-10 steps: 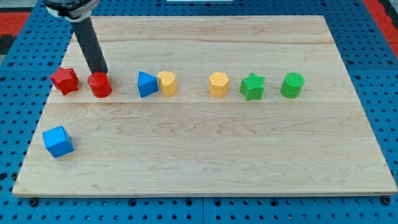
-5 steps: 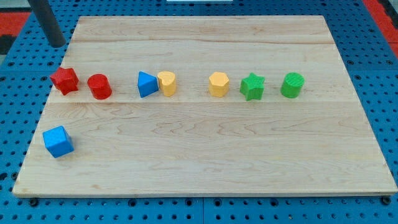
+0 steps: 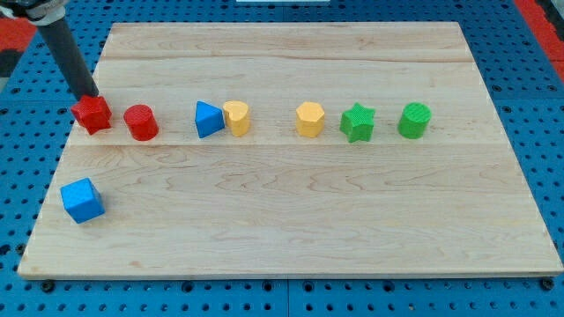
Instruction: Push the blue cube towards the blue triangle
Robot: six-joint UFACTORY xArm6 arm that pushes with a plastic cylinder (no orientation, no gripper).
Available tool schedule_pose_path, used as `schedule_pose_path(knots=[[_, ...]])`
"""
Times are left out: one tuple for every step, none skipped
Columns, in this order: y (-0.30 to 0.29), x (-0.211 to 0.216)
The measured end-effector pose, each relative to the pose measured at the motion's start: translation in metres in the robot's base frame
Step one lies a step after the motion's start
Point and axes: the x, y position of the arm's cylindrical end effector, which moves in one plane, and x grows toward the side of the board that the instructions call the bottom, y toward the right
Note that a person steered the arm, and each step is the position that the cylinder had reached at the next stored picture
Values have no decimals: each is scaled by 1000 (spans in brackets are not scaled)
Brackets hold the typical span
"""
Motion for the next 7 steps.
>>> schedule_pose_path(knots=[[-2,8],[-7,11],[-23,11],[-26,21],[-25,58],[-20,112],[-19,170]])
